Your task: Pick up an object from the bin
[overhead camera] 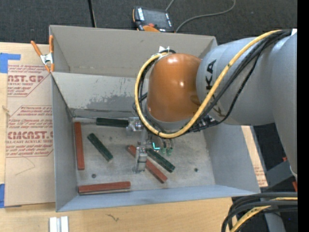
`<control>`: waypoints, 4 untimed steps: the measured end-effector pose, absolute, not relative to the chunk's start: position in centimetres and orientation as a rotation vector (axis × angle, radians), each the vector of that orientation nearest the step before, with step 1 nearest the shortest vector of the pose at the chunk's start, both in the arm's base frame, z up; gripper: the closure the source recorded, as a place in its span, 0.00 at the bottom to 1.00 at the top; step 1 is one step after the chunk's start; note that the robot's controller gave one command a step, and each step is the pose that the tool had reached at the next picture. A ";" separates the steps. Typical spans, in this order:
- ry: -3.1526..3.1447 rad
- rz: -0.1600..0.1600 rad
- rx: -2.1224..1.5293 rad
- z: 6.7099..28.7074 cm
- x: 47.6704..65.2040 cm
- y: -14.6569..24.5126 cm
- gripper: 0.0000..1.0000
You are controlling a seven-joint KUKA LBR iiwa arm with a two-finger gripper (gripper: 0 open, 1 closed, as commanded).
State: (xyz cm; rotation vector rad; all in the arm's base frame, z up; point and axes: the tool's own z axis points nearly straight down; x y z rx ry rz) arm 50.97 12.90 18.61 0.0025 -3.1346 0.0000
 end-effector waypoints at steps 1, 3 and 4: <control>-3.100 -0.001 0.526 6.9 53.4 7.4 0.00; -3.101 -0.002 0.511 7.0 54.2 0.1 1.00; -3.127 0.001 0.393 25.3 54.0 0.8 1.00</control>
Offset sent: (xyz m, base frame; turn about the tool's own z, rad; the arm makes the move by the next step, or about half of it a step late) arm 0.0235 -0.0547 -0.1159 -0.3356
